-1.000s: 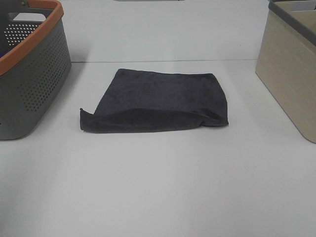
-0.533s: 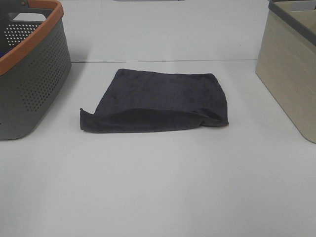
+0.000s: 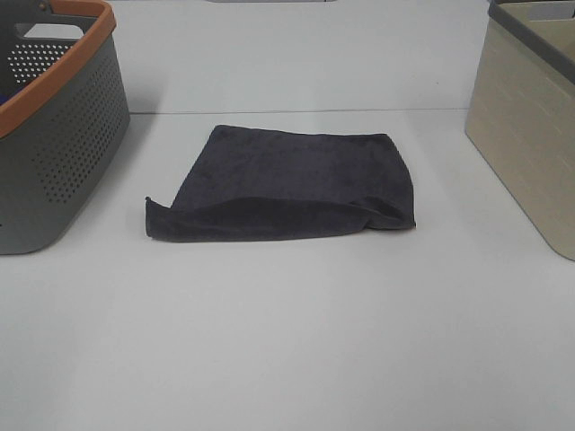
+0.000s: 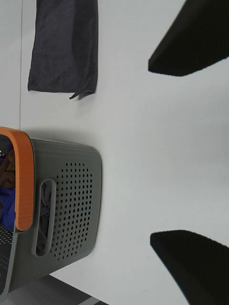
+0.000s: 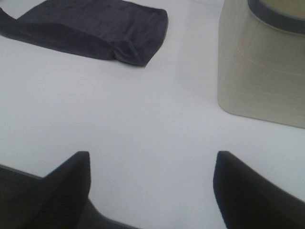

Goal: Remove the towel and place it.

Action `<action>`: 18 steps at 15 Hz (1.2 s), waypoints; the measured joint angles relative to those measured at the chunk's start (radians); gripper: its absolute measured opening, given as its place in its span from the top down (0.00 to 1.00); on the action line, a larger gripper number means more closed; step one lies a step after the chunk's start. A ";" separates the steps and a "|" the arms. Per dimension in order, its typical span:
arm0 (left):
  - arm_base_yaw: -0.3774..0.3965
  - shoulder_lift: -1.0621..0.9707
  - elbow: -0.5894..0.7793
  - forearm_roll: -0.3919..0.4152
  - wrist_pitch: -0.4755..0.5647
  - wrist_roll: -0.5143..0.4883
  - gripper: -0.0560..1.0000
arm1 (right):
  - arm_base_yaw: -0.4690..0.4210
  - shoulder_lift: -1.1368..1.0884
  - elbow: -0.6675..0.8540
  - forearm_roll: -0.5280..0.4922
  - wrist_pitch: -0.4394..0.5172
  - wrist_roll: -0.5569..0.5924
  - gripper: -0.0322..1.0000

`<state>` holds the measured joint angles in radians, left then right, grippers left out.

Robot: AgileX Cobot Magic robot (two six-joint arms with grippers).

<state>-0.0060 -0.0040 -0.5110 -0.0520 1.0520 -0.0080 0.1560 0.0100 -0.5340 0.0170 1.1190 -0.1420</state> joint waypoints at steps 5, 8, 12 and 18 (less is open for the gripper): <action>0.000 -0.001 0.000 0.000 0.000 0.001 0.17 | 0.000 -0.014 0.028 0.077 -0.050 -0.052 0.29; 0.000 -0.001 0.000 0.000 0.000 0.001 0.17 | 0.000 -0.014 0.028 0.085 -0.051 -0.061 0.31; 0.000 -0.001 0.000 0.000 0.000 0.001 0.17 | 0.000 -0.014 0.028 0.085 -0.051 -0.069 0.31; 0.000 -0.001 0.000 0.000 0.000 0.001 0.17 | 0.000 -0.014 0.028 0.086 -0.051 -0.070 0.31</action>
<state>-0.0060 -0.0050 -0.5110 -0.0520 1.0520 -0.0070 0.1560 -0.0040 -0.5060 0.1030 1.0680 -0.2120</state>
